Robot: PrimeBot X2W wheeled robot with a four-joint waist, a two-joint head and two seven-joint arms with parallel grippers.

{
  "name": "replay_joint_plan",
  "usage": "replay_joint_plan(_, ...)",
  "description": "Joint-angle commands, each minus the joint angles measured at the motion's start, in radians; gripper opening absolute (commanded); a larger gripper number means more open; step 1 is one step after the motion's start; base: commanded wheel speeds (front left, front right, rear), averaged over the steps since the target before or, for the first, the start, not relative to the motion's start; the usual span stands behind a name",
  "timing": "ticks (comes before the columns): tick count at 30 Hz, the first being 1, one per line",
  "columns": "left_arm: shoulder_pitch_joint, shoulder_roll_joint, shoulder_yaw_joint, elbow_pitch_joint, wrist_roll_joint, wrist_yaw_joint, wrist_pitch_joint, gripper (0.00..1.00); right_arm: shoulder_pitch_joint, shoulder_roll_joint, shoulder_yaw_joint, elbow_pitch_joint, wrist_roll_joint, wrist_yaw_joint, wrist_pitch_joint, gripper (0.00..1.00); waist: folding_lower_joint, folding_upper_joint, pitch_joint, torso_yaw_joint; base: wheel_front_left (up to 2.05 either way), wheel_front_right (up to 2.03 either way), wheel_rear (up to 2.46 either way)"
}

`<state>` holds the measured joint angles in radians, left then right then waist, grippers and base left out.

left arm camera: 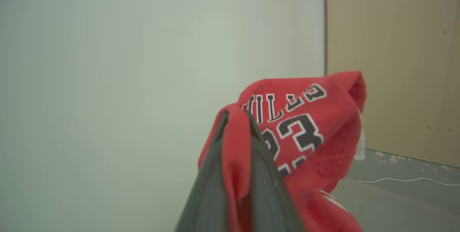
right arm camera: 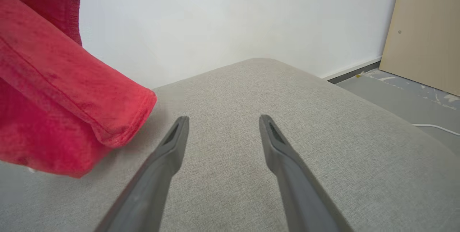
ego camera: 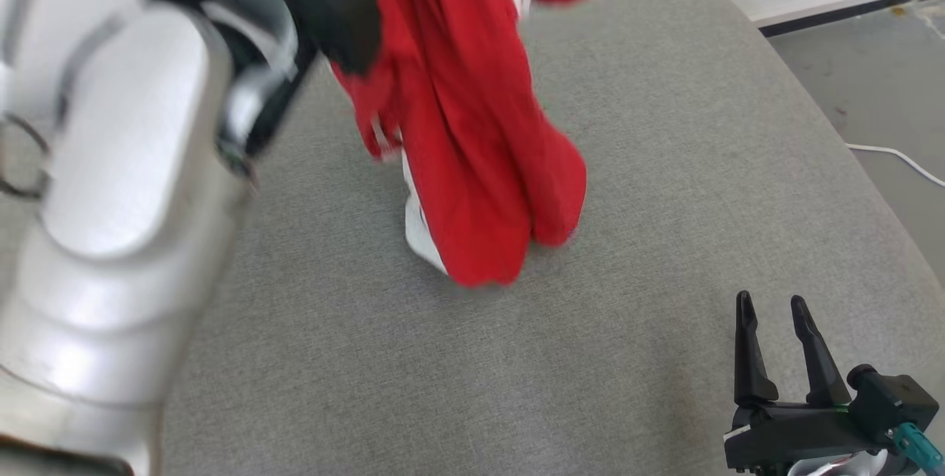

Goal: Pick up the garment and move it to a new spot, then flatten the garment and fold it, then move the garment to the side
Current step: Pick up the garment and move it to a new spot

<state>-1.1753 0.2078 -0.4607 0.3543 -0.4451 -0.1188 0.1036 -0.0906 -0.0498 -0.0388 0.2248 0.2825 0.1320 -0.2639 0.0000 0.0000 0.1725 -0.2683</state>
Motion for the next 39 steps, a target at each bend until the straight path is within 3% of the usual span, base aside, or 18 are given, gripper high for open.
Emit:
replay_joint_plan(1,0.032,0.004,-0.001,-0.009,-0.008,0.007,-0.008,0.0,0.008,-0.001,0.001,-0.003,0.005,-0.002,-0.001,1.0,0.0,0.0,0.005,0.0,0.0,0.0,0.0)
replay_joint_plan(11,0.432,-0.009,-0.018,-0.029,-0.06,0.089,-0.091,0.0,-0.012,-0.001,0.036,0.002,0.008,-0.002,-0.001,1.0,0.0,0.0,0.015,0.03,0.0,0.0,0.0)
replay_joint_plan(17,0.632,-0.025,-0.057,0.026,-0.076,0.101,-0.148,0.0,-0.017,-0.001,0.054,0.012,0.001,-0.002,-0.001,1.0,0.0,0.0,0.015,0.038,0.0,0.0,0.0)
replay_joint_plan(21,0.682,-0.038,-0.084,0.055,-0.06,0.103,-0.191,0.0,-0.01,-0.001,0.056,0.017,-0.006,-0.002,-0.001,1.0,0.0,0.0,0.006,0.056,0.0,0.0,0.0)
replay_joint_plan(22,0.682,-0.04,-0.086,0.055,-0.056,0.103,-0.208,0.72,-0.008,-0.001,0.057,0.019,-0.008,-0.002,-0.001,1.0,0.0,0.0,0.001,0.062,0.0,0.0,0.0)
replay_joint_plan(23,0.678,-0.043,-0.087,0.053,-0.051,0.102,-0.226,1.0,-0.005,-0.001,0.053,0.019,-0.012,-0.002,-0.001,1.0,0.0,0.0,-0.005,0.07,0.0,0.0,0.0)
replay_joint_plan(32,0.675,-0.008,-0.027,-0.001,-0.031,0.13,-0.342,1.0,0.018,-0.001,0.052,0.002,-0.049,-0.002,-0.001,1.0,0.0,0.0,-0.066,0.132,0.0,0.0,0.0)
replay_joint_plan(39,0.789,0.068,0.119,-0.144,0.002,0.186,-0.369,1.0,0.04,-0.001,0.052,-0.027,-0.096,-0.003,-0.001,1.0,0.0,0.0,-0.119,0.195,0.0,0.0,0.0)
